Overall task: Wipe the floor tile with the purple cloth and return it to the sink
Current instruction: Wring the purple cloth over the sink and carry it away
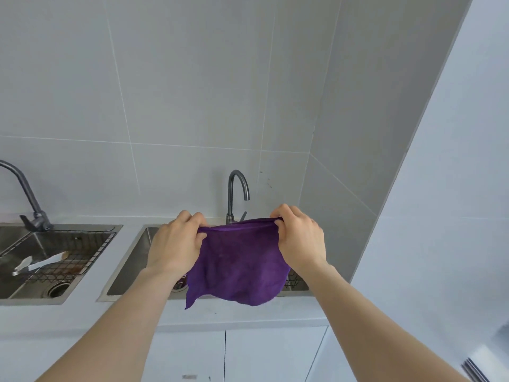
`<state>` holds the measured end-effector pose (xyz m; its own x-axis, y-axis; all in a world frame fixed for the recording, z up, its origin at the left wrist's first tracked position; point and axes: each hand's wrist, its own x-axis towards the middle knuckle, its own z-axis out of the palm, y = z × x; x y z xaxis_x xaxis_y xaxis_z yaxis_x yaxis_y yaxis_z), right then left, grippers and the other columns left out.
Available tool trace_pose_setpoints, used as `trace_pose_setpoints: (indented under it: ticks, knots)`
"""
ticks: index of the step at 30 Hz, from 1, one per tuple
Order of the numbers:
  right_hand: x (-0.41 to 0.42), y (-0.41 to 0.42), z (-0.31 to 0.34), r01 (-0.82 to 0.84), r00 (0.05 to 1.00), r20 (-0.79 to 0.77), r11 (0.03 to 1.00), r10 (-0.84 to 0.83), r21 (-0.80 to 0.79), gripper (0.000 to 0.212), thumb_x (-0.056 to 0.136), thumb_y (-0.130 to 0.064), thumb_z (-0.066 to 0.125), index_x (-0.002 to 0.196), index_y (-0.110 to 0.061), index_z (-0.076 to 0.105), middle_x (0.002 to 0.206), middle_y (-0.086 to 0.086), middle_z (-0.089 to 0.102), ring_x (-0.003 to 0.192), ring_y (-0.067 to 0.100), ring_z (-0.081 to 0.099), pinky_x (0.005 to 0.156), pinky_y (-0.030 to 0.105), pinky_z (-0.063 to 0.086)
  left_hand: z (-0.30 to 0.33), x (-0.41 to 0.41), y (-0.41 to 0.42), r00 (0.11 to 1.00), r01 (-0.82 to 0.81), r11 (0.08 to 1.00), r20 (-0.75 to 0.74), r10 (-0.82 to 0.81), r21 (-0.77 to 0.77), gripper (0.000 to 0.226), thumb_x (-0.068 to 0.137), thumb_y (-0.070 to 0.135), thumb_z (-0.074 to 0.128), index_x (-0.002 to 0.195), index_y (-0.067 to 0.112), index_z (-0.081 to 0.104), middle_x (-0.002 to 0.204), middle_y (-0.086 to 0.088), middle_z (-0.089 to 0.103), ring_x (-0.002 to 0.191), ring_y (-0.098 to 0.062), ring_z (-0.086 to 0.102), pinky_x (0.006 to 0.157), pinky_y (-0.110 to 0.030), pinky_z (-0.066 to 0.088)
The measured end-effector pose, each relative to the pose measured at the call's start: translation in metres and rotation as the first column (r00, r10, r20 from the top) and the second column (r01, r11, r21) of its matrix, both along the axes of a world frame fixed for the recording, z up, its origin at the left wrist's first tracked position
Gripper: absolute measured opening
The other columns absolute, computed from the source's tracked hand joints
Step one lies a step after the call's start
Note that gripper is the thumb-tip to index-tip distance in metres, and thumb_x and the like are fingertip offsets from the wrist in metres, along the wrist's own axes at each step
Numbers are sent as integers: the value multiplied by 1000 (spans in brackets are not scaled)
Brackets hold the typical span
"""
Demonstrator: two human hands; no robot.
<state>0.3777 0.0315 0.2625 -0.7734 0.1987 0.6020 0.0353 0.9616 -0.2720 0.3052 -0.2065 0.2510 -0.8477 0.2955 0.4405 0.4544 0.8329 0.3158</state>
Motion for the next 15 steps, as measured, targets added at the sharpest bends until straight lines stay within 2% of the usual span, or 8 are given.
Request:
trace_pose_setpoints:
  ticks: [4,7,9,15]
  knots:
    - [22,14,0,27,1000,5,999,-27,-19,16,98,-11,54,104,-23,62,98,0,69,82,34,62,63,34,37,0,18,7,994,32,999,-103,-35,-31,13,89,29,70,90,24,58,88,5,60,88,-27,57,82,-40,46]
    - [44,24,-1,41,999,15,999,-40,-31,16,98,-12,54,104,-23,63,98,-1,69,82,34,63,63,35,41,-2,36,17,990,49,995,-128,-60,-83,16,88,33,70,89,27,56,87,11,64,99,-24,54,90,-38,42]
    - [61,32,-4,56,998,25,997,-55,-47,16,98,-12,54,104,-23,64,99,-1,69,82,34,62,63,34,38,-4,49,26,991,66,993,-108,-77,-101,16,88,36,71,89,28,57,86,13,65,103,-21,53,91,-35,38]
    - [120,62,-15,84,995,55,993,-80,-80,17,98,-11,53,105,-23,64,100,-2,70,84,34,62,65,35,40,-6,105,60,997,68,994,36,-65,-82,16,92,38,68,94,26,57,84,3,66,90,-30,61,72,-34,36]
